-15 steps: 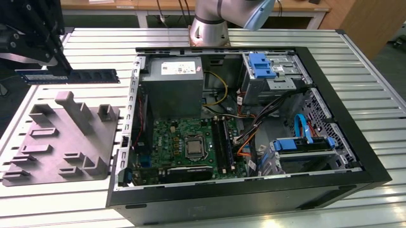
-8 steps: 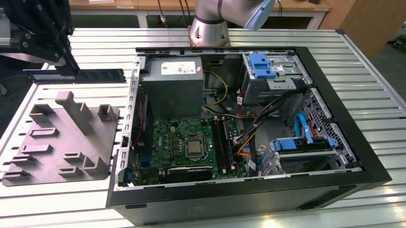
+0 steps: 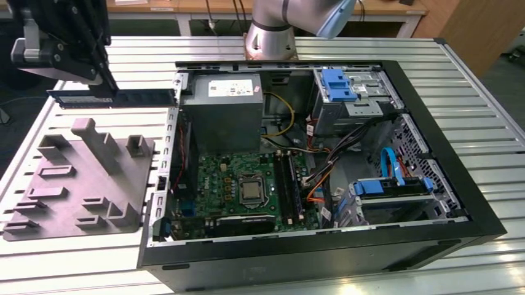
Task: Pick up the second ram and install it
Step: 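Pick up the second ram and move it above second insertion slot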
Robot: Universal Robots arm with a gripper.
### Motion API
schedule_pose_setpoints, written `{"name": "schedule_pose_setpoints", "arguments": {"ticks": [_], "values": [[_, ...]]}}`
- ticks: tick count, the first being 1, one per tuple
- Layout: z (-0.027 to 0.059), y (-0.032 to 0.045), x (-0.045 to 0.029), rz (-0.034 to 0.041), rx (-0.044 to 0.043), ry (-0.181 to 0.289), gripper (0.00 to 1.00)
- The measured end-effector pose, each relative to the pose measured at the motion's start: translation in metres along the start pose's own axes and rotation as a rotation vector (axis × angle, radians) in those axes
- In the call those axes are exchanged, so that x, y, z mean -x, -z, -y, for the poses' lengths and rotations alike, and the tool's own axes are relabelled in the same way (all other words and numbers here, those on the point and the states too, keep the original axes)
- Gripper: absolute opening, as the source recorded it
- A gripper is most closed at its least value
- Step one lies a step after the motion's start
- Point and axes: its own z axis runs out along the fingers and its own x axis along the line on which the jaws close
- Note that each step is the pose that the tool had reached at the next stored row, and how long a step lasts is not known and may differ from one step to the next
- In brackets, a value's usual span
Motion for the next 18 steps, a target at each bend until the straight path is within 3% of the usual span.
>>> {"name": "schedule_pose_setpoints", "arguments": {"ticks": [7,18], "values": [[0.0151,0.0,0.0004,0.0,0.0,0.0,0.11],[0.046,-0.0001,0.0013,0.0,0.0,0.0,0.11]]}}
